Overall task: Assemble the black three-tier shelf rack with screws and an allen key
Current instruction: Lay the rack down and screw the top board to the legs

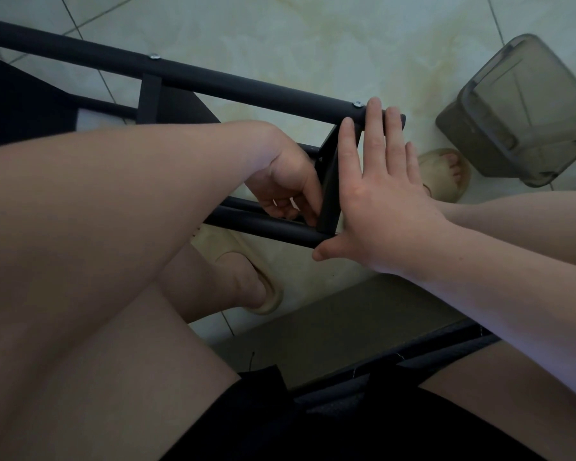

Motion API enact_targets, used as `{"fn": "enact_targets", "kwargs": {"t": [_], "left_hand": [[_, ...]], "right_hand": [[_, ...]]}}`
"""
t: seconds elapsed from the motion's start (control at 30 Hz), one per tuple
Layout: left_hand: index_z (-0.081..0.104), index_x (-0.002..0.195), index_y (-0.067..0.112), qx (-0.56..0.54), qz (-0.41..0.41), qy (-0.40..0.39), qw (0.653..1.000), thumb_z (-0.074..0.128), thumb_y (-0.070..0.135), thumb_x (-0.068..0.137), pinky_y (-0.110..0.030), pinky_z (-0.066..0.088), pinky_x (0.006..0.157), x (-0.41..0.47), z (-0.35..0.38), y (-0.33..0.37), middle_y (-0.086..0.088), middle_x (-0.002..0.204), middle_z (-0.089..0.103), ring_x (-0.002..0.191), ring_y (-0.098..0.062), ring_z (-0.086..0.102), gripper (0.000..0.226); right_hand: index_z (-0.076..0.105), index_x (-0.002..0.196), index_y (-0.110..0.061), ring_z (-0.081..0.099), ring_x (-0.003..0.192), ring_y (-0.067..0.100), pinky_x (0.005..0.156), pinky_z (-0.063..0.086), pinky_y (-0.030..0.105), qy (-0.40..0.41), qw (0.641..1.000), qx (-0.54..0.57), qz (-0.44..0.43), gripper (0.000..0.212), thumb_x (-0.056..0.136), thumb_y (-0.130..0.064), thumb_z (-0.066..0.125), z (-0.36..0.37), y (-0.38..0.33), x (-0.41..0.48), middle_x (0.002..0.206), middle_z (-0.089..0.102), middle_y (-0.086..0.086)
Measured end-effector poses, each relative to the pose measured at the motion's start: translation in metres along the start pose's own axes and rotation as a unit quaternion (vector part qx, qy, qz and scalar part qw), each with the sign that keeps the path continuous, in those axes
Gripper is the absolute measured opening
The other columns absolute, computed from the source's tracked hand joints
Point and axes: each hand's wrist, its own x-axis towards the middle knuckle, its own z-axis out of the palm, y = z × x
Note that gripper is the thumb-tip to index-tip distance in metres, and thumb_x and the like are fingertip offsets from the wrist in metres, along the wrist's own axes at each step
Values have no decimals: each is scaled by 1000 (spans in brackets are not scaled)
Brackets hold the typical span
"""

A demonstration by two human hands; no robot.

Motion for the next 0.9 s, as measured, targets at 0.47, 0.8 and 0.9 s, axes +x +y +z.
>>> {"fn": "enact_targets", "kwargs": {"t": [0.47, 0.8, 0.9], "left_hand": [[72, 74, 16, -2, 20, -11, 1000, 65, 4, 86, -19, 43, 61, 6, 0, 2, 3, 66, 65, 58, -7, 54, 18], [69, 91, 14, -4, -8, -9, 1000, 73, 20, 67, -22, 43, 65, 2, 2, 2, 4, 74, 66, 62, -9, 53, 25], [69, 85, 14, -1, -3, -2, 1000, 68, 10, 81, -20, 44, 62, 3, 2, 2, 4, 69, 65, 59, -8, 52, 5]], "right_hand": [[-24, 155, -4, -30, 148, 45, 124, -1, 60, 3, 1000, 0, -1, 157, 61, -73, 81, 2, 0, 0, 158, -36, 26], [-24, 155, -4, -30, 148, 45, 124, -1, 60, 0, 1000, 1, -1, 157, 62, -73, 81, 1, 0, 0, 158, -36, 26], [-25, 155, -4, -31, 147, 46, 124, -1, 60, -3, 1000, 1, -2, 156, 62, -73, 81, 1, 0, -1, 157, -37, 26]]}}
